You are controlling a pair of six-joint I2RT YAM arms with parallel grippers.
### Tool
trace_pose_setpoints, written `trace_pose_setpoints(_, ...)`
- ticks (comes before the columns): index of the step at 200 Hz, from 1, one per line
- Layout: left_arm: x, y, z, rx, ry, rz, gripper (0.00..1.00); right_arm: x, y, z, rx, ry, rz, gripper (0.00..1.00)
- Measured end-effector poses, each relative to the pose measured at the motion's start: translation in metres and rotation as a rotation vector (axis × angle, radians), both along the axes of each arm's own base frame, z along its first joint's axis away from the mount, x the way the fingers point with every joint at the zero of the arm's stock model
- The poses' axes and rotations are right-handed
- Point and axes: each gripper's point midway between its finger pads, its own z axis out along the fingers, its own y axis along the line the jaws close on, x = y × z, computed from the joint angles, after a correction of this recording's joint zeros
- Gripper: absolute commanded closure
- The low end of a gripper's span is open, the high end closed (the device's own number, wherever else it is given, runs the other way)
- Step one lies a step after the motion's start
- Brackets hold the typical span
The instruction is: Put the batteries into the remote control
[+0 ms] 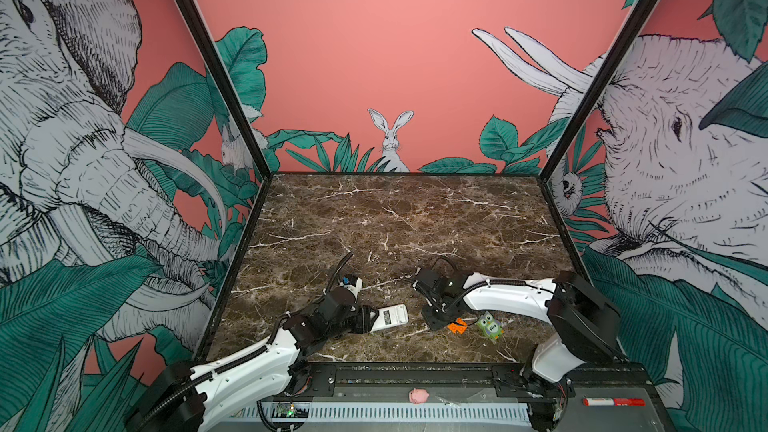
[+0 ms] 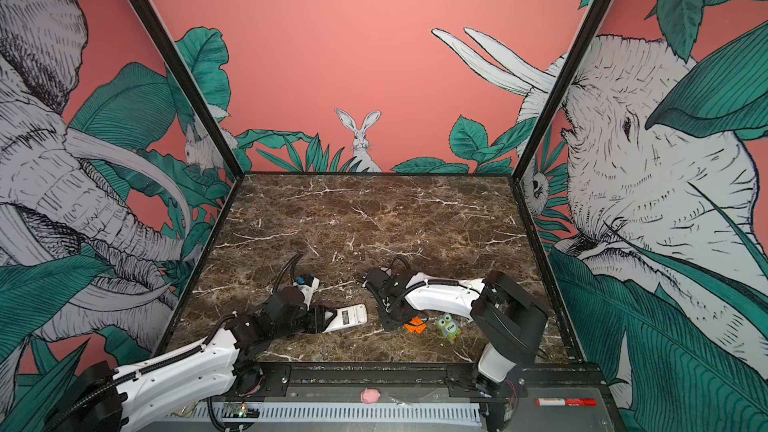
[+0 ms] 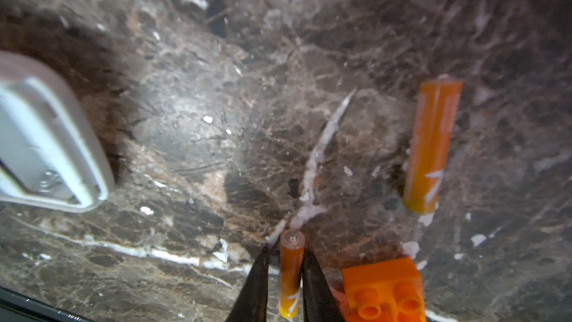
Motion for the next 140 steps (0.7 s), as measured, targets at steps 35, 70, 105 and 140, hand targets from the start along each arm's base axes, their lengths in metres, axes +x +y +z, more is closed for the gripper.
trace_pose_setpoints(35,-0.003,0.009,-0.008,0.056,0.009,-0.002,0.47,0.001,-0.002,-0.001,-0.015,0.0,0.006,0.86)
trace_pose_setpoints(70,-0.006,0.014,-0.008,0.094,0.015,-0.014,0.47,0.001,-0.002,-0.001,-0.021,0.001,0.013,0.87)
trace_pose_setpoints(105,-0.009,0.02,-0.007,0.129,0.016,-0.023,0.47,0.001,-0.001,-0.001,-0.027,0.003,0.023,0.84)
trace_pose_setpoints(140,-0.011,0.023,0.004,0.13,0.003,-0.033,0.47,0.001,-0.001,-0.001,-0.034,0.008,0.031,0.83)
